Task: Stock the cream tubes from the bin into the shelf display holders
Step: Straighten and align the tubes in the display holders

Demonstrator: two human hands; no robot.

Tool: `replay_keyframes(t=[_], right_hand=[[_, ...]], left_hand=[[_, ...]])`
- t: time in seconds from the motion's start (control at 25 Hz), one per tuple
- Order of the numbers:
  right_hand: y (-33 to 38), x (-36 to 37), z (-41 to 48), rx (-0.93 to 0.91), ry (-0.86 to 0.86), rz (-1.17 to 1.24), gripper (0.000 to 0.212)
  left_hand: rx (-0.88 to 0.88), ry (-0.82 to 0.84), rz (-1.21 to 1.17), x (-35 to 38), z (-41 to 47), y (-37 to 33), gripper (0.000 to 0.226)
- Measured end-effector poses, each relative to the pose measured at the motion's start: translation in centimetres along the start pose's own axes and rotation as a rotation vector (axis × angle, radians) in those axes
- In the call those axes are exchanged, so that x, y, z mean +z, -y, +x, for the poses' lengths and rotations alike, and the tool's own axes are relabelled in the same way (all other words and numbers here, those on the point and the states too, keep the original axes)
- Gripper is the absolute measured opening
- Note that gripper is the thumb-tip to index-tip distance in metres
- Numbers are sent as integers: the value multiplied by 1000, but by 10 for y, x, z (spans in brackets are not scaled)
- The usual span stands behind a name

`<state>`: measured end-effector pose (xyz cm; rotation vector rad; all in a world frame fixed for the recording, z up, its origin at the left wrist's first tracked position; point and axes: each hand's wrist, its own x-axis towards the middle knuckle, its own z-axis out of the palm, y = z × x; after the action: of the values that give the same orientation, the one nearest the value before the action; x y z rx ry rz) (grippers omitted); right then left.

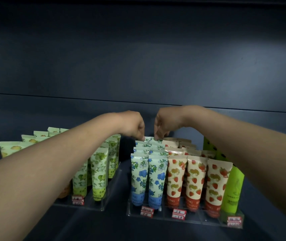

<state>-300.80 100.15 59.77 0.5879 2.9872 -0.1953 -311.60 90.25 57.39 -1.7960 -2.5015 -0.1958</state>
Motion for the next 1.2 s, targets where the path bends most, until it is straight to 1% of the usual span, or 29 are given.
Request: replay_keyframes(t=[0.08, 0.16, 0.28, 0.36, 0.48, 0.64, 0.84, 1.04, 1.2], right_hand=[[-1, -2, -4, 5, -24, -15, 20], [-4, -8, -9, -5, -71, -38, 19], [-13, -19, -23, -22, -139, -74, 21], [-21, -24, -34, -23, -165, -97, 19], [-31, -25, -50, -22, -131, -133, 17], [-36, -24, -53, -7, -99, -168, 22], [-41, -25, -40, -9, -19, -161, 20], [-48, -16, -28, -10, 32, -139, 20], [-51, -13, -23, -9, 39, -141, 19]], left_hand=[[-7, -30, 9, 0, 1, 1, 21], [-10, -102, 1, -1, 2, 1, 16], [84, -202, -171, -4, 2, -8, 10], [166, -216, -281, -7, 0, -19, 7], [208, -179, -280, -6, 4, -36, 7], [186, -73, -139, -4, 17, -50, 19], [185, 8, -99, 2, 30, -50, 17], [203, 67, -175, 4, 37, -49, 20], [217, 96, -307, 6, 37, -53, 21]])
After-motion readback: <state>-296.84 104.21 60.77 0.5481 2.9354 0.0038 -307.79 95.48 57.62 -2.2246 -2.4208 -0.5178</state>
